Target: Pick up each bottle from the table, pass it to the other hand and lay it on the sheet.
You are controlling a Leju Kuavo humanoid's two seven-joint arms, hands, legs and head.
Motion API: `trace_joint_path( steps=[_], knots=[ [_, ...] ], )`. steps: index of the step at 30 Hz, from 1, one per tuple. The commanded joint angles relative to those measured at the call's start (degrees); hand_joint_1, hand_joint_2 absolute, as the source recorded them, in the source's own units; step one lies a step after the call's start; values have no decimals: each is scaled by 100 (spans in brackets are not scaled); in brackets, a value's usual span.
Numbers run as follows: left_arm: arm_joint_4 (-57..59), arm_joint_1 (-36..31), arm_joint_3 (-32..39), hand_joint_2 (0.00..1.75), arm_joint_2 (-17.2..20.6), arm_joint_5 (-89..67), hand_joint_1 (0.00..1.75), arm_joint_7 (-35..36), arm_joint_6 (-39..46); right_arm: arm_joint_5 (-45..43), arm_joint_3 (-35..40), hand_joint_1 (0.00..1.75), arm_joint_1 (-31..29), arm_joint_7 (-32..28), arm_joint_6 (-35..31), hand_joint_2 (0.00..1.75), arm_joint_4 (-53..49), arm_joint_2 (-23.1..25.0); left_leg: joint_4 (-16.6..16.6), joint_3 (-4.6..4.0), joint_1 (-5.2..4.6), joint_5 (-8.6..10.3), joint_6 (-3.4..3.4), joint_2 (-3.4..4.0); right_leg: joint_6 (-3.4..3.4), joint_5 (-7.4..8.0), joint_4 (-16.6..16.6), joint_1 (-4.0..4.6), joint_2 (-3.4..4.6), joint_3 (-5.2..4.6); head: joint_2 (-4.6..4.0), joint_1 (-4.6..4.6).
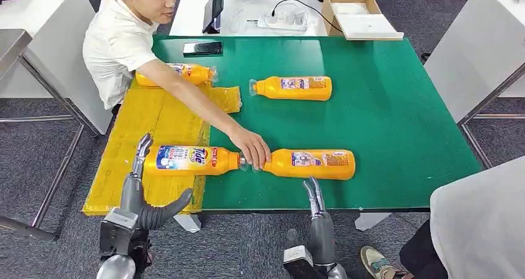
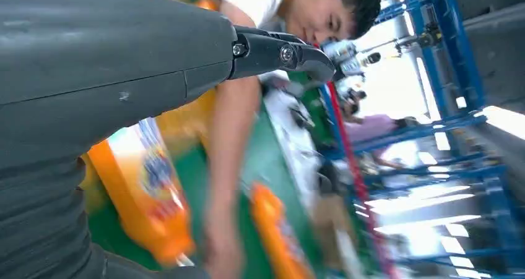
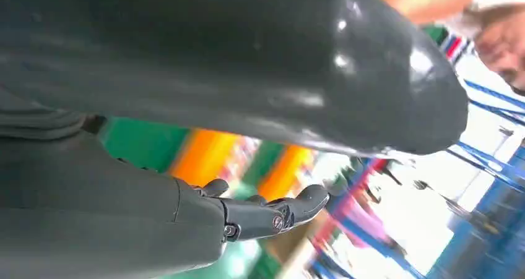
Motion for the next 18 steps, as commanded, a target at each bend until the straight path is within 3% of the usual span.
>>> trace_joint_path(
  steps=[1, 7, 8, 9, 12, 18],
  knots=[
    [-384, 192, -225, 175, -198, 257, 0, -56, -95, 202, -362, 0, -60, 101, -110, 0, -343, -201, 3, 17, 1, -11, -5, 8, -6, -10, 2, 2, -3, 17, -2, -2],
    [-384, 192, -225, 175, -198, 257, 0, -56, -95, 202, -362, 0, -60, 101, -110, 0, -343, -201, 0, 5, 0, -3, -3, 3, -4, -3, 0, 1, -4, 6, 0, 0],
    [-470, 302, -212, 175, -312, 813, 0, -174, -312, 1250, -359, 0, -86, 317, -699, 0, -338, -403, 1, 9, 1, -6, -3, 4, -5, -6, 0, 2, -4, 10, 0, 0],
    [-666, 455, -310, 175, -441, 941, 0, -350, -201, 2230, -420, 0, -173, 776, -879, 175, -320, -711, 0, 18, 3, -9, -5, 6, -7, -8, -3, 5, -5, 20, -2, 0],
    [-644, 439, -341, 175, -505, 891, 0, -451, 32, 2898, -394, 0, -407, 1210, -852, 175, -11, -911, -2, 13, -1, -7, -1, 10, -4, -5, -4, 1, -3, 13, 0, -2],
    [-215, 204, -612, 175, -489, 562, 0, -210, 488, 2930, -675, 0, -1248, 1612, -284, 175, 1343, -1027, -9, 23, 1, -3, -2, 16, -5, 5, -15, 3, 4, 24, -2, -2]
  ],
)
